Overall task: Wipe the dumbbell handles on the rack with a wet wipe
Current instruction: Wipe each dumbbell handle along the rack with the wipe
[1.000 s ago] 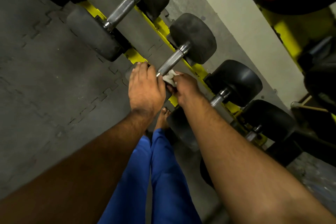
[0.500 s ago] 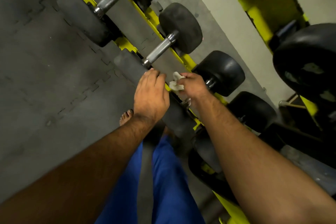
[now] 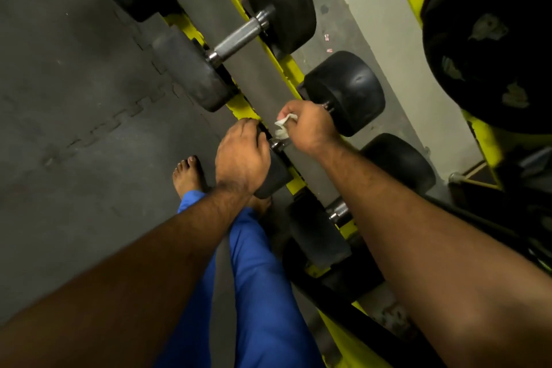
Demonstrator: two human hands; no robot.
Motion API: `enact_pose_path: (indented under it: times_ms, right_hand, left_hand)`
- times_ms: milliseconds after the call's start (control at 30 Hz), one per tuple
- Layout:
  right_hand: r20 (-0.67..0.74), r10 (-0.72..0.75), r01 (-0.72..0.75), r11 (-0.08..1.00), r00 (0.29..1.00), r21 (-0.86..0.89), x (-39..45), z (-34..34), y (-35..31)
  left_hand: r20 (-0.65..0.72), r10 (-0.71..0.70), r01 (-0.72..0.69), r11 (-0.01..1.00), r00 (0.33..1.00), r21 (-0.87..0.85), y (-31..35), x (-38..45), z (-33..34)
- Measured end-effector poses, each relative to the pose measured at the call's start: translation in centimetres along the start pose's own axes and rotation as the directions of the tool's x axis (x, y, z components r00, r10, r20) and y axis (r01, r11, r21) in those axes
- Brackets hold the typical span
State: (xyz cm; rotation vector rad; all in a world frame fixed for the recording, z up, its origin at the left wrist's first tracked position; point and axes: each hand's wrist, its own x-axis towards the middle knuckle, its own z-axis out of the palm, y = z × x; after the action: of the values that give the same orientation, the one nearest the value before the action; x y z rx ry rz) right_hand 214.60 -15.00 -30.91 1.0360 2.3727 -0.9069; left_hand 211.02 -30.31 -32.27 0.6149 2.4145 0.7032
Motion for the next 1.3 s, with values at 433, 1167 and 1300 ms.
enact_pose_path:
  times_ms: [433, 1167, 1300]
  right_hand:
    - [-0.036, -0.64, 0.585, 0.723, 0.767, -0.368, -0.6, 4.1, 4.3]
    - [0.034, -0.633, 0.508, 0.586, 0.774, -0.632, -0.4, 3.6, 7.5]
    - [0.001, -0.692, 0.579, 0.603, 0.722, -0.549, -0.3, 3.6, 7.8]
  left_hand:
    - [-0.169, -0.034, 0.054, 0.992, 0.985, 0.115, -0.2, 0.1, 3.1]
    - [-0.228, -0.004, 0.037, 0.989, 0.974, 0.144, -0.6, 0.1, 3.9]
    - [-0.245, -0.004, 0.041, 0.988, 0.969, 0.147, -0.6, 0.1, 4.0]
